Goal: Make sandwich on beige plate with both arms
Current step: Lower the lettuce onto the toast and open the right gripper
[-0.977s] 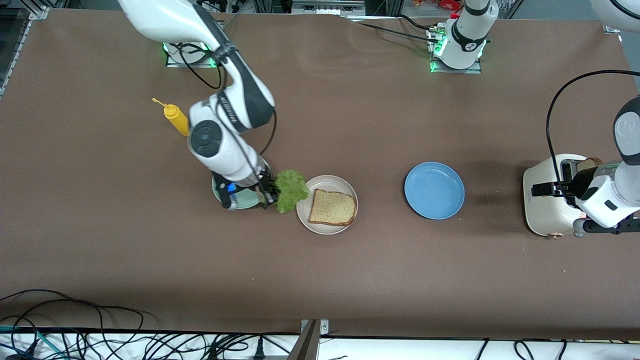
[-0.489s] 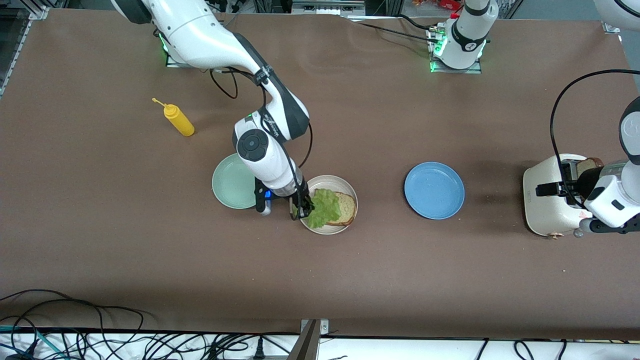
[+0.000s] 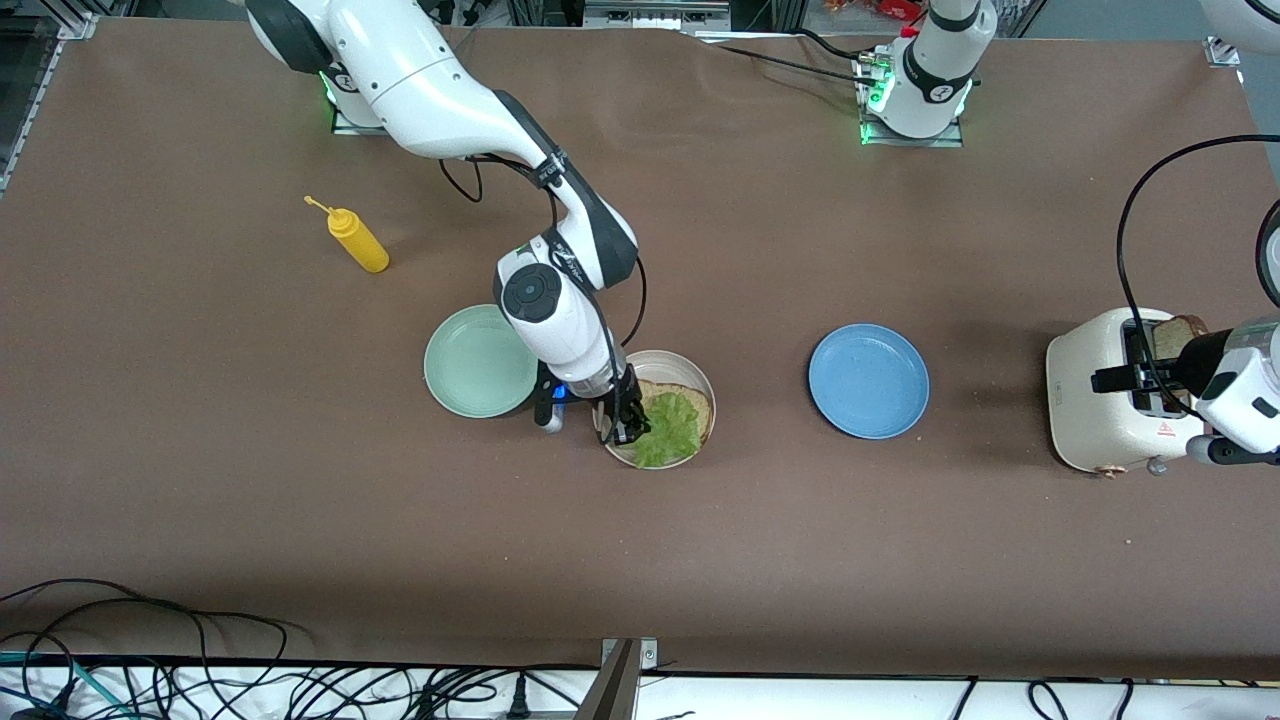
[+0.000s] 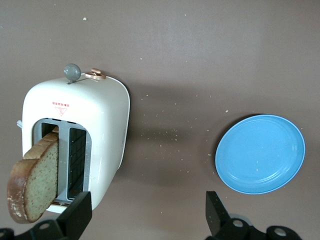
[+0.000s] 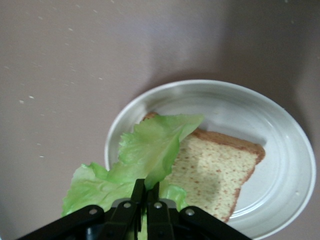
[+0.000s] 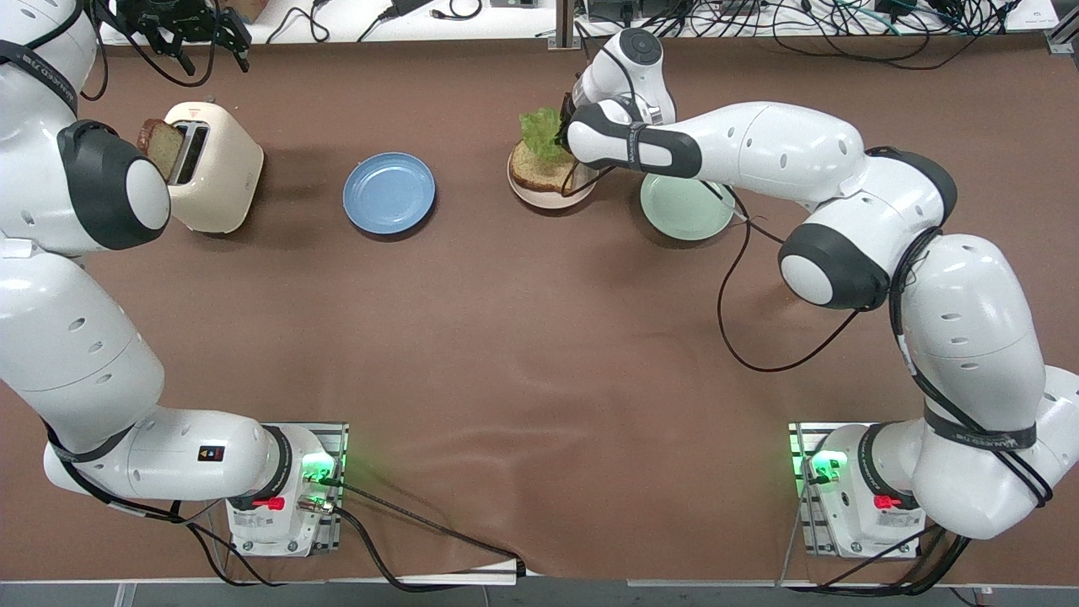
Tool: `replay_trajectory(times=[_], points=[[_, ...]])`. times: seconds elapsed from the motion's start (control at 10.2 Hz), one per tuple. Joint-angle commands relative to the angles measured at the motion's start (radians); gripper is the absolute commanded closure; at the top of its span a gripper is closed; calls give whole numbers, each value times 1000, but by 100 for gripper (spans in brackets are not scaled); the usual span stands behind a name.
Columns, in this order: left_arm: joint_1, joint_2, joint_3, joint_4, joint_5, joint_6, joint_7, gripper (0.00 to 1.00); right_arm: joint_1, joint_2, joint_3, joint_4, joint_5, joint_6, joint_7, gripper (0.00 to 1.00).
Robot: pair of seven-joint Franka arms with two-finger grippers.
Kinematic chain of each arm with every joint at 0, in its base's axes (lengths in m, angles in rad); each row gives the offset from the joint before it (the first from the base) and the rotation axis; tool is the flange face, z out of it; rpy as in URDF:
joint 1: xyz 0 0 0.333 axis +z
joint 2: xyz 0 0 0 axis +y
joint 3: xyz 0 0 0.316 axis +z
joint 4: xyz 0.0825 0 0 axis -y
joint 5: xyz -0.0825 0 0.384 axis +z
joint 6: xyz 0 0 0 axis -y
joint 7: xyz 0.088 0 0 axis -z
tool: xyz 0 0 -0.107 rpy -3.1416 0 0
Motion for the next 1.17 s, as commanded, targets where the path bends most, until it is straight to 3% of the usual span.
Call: replay_trajectory(times=[0.0, 0.1, 0.2, 0.39, 0.49, 0.78, 1.08], points=[[-1, -15, -1, -2, 29, -5, 7, 0, 13, 22, 2, 32, 21, -11, 10, 100], [-1, -15, -1, -2, 30, -5, 7, 0, 13, 22, 2, 29, 19, -14, 8, 78], [-1, -15, -1, -2, 30, -5, 7, 0, 14, 20, 2, 29, 18, -16, 8, 31], [-1, -15, -1, -2, 32, -5, 5, 0, 13, 11, 1, 34, 12, -57, 7, 14], [-2, -15, -1, -4, 32, -5, 5, 0, 11, 2, -2, 37, 6, -86, 7, 0], [-2, -15, -1, -5, 33, -5, 4, 0, -10, -116, -24, 34, -42, -242, -62, 0], [-2, -15, -1, -5, 32, -5, 4, 0, -53, -266, -68, 32, -44, -573, -336, 0]])
